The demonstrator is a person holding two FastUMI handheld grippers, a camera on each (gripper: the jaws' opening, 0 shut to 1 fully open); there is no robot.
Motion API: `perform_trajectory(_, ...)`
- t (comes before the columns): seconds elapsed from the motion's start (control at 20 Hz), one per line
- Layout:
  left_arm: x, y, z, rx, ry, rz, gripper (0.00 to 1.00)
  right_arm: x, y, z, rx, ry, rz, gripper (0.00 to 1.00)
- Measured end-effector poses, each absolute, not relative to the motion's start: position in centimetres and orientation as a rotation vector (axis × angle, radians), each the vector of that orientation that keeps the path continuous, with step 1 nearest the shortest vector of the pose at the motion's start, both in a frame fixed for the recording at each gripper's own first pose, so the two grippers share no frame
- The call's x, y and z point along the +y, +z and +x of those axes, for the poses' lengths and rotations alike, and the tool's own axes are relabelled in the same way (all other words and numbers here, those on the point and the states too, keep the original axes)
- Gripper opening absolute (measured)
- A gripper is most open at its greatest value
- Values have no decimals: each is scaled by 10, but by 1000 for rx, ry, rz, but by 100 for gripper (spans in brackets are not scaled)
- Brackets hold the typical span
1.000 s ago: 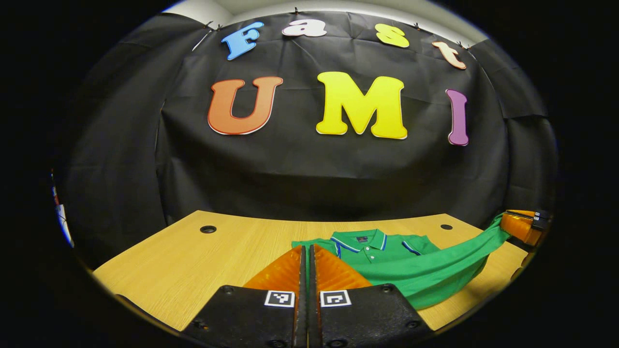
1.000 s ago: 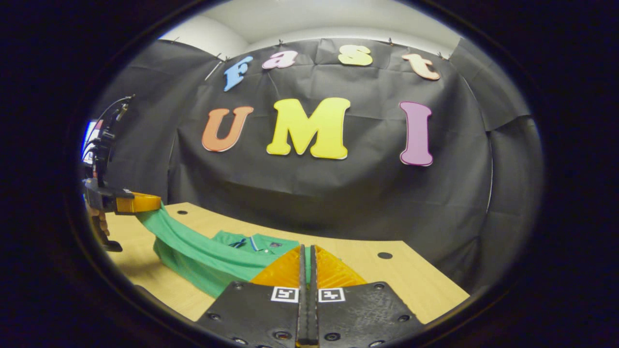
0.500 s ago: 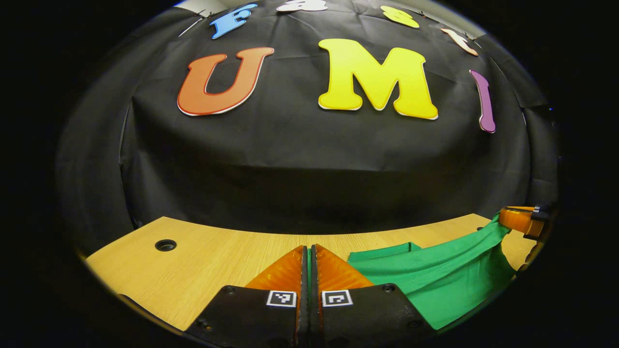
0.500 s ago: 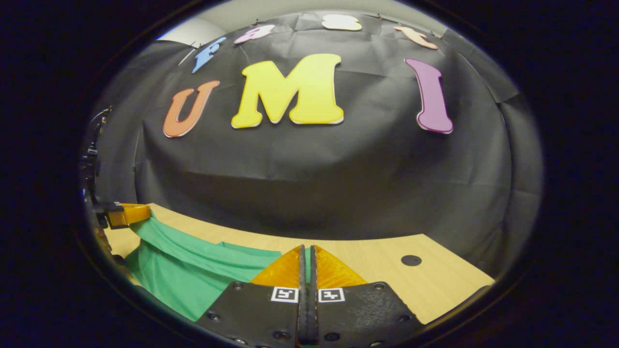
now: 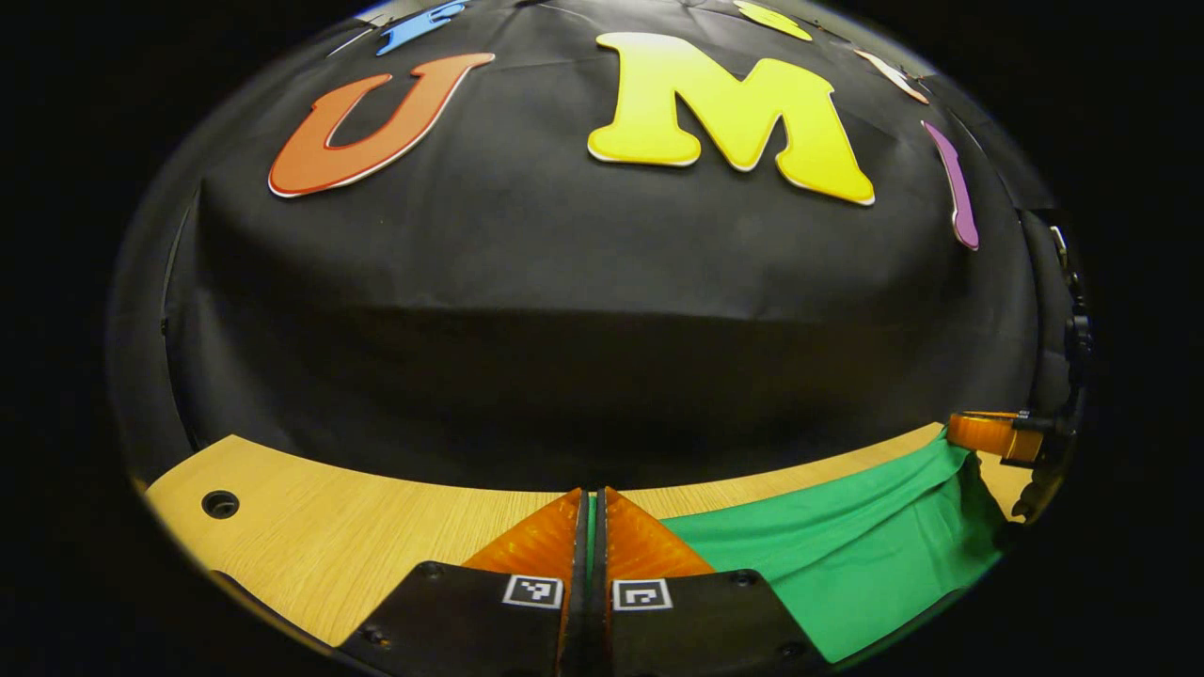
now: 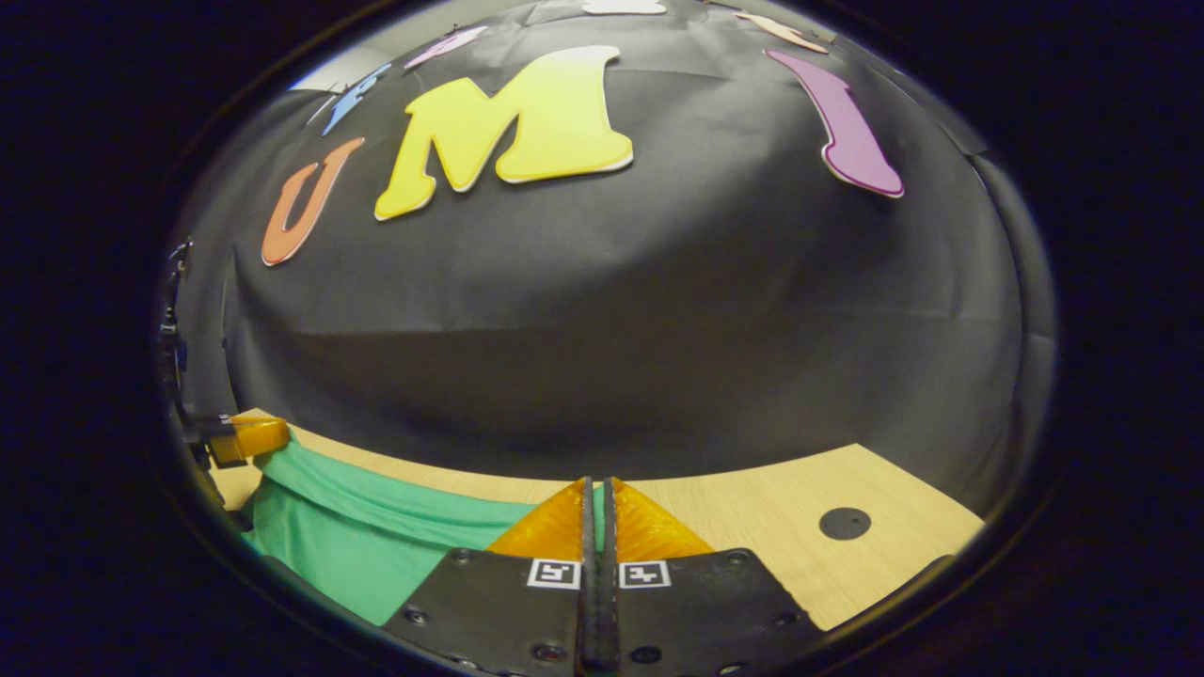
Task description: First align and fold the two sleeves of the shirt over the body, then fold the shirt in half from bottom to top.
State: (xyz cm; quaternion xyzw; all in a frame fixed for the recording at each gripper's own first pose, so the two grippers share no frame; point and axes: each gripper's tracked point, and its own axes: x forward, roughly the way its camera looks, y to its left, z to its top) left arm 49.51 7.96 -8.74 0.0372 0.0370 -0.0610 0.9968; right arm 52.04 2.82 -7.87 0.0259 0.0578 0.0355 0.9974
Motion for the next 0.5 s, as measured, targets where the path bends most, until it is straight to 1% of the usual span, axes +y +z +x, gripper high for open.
perform_trajectory(0.1,82,-88,496,73,-119,56,10,29,-88,521,124,69,20,0)
perform_trajectory(0.15,86,-85,491,65,-112,35,32,31,-90,520,126,81,11,1)
perform_trajectory(0.2,88,-87,490,65,-114,15,55,37,-88,517,117,111,17,11)
perform_trajectory(0.25,91,-89,488,68,-107,6,77,41,-84,515,100,133,26,39)
perform_trajectory(0.3,100,-86,485,68,-69,10,100,43,-77,515,88,142,31,68)
perform_trajectory(0.35,111,-84,482,56,-26,22,100,43,-80,509,79,139,23,96)
perform_trajectory(0.4,117,-82,477,42,-3,29,100,41,-80,503,73,136,13,93)
perform_trajectory(0.5,126,-81,461,33,33,16,100,42,-72,485,41,151,17,93)
